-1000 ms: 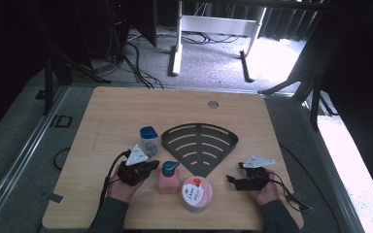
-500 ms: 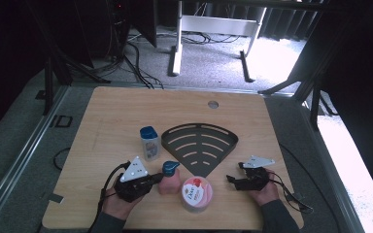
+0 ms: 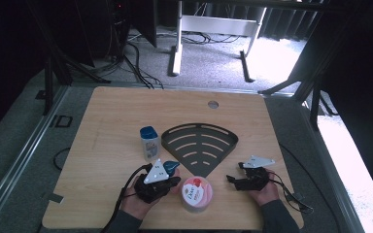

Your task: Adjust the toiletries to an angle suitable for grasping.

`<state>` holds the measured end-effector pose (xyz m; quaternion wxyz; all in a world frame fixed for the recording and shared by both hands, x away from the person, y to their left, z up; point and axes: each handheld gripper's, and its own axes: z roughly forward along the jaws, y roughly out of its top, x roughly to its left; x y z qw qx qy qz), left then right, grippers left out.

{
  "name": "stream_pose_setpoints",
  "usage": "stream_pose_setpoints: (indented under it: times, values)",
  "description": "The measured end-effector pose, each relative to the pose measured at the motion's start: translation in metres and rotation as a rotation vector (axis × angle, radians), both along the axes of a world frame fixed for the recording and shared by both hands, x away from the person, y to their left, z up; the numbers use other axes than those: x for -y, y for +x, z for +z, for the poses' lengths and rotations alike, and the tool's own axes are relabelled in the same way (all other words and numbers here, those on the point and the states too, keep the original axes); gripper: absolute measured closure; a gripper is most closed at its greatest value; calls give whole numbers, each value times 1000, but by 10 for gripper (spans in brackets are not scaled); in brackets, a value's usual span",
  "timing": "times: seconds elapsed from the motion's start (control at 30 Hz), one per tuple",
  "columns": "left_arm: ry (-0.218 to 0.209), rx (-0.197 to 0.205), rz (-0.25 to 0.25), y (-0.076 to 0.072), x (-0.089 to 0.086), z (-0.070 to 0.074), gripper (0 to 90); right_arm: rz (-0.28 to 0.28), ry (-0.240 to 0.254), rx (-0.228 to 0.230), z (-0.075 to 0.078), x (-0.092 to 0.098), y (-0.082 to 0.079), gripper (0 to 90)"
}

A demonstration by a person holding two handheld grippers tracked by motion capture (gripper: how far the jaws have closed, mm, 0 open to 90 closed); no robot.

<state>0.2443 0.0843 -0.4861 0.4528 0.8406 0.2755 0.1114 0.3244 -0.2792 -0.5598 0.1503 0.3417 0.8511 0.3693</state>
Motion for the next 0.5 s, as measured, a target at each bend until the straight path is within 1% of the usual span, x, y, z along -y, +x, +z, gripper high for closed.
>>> stream_pose_setpoints:
  times: [0.13,0.2,0.33,0.5]
  values:
    - [6,13,8,2,-1,0,898,0,0,0,0,0,0,234]
    - [9,18,21,4,-2,0,898,0,0,0,0,0,0,235]
    - [4,21,29,9,-6,-1,898,0,0,0,0,0,0,234]
    - [10,22,39,17,-11,-1,898,0,0,-1,0,0,0,235]
